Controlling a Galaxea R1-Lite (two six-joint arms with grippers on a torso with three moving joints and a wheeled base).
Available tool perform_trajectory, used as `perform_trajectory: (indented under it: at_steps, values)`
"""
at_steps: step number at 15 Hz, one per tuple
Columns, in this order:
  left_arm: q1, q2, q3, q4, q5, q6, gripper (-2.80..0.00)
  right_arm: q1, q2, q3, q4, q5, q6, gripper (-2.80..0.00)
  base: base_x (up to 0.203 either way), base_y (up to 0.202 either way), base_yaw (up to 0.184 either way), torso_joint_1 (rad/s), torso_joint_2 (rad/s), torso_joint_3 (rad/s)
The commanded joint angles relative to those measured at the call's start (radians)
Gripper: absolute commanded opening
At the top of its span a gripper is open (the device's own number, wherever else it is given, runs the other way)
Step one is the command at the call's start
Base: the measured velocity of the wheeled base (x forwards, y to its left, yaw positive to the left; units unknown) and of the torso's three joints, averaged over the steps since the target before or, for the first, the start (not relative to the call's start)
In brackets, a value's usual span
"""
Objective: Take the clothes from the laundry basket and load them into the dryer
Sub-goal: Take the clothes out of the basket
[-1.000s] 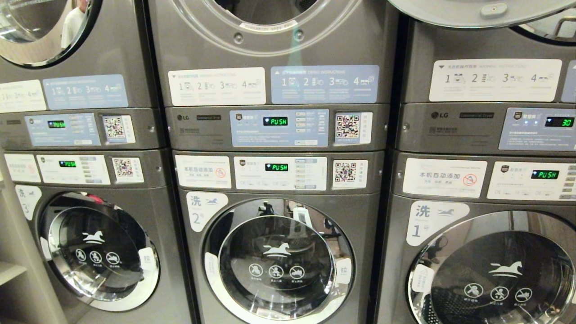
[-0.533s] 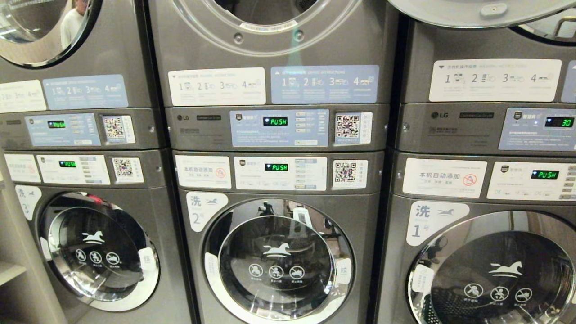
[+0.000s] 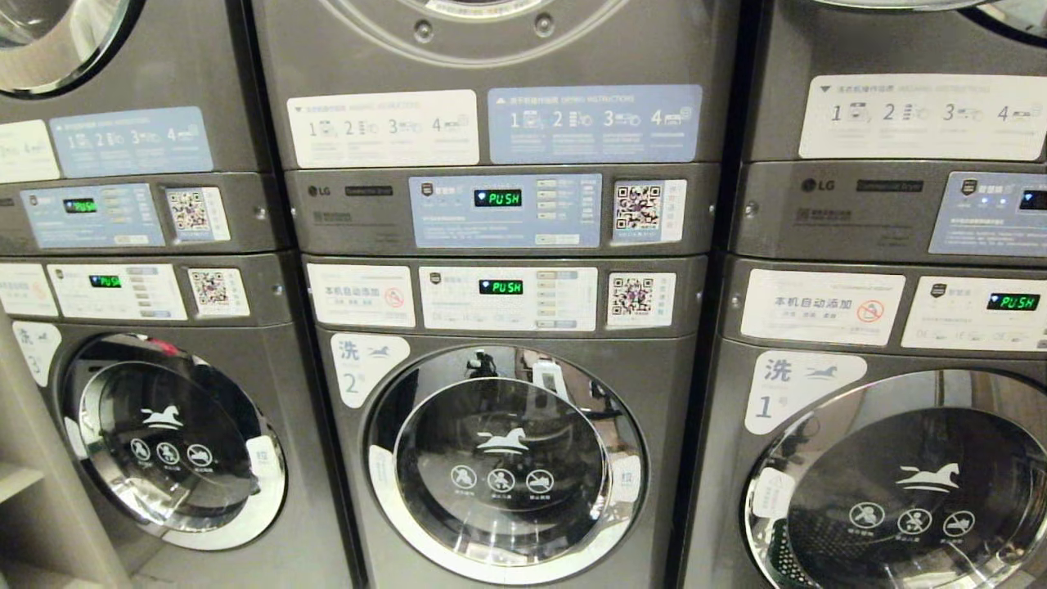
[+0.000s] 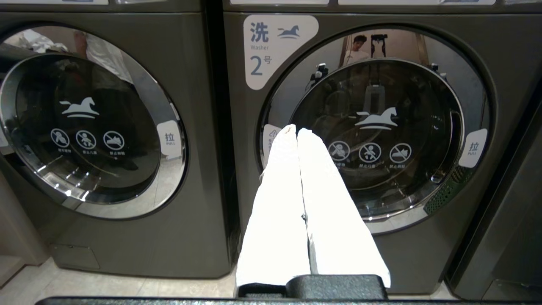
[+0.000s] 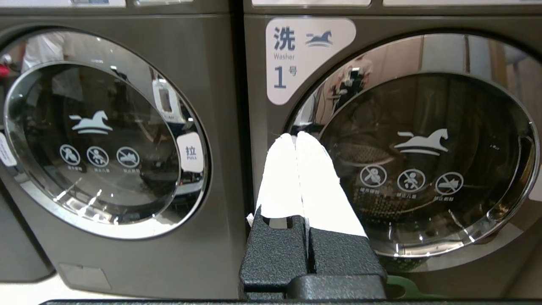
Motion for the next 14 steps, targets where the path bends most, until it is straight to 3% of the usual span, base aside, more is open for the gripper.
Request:
perform_trajectory:
  at_steps: [1,14]
  values:
    - [0.000,0.000,0.000,-0.001,0.000,0.000,-2.80,0.000,-0.002,0.000,-0.001,-0.001,0.000,-2.80,0.000,0.000,0.000,-0.004,0.01,-0.190]
    - [0.000,0.000,0.000,-0.001,0.000,-0.006,-2.80,0.000,-0.002,0.000,-0.001,-0.001,0.000,-2.80,0.000,0.000,0.000,0.003,0.00,-0.197]
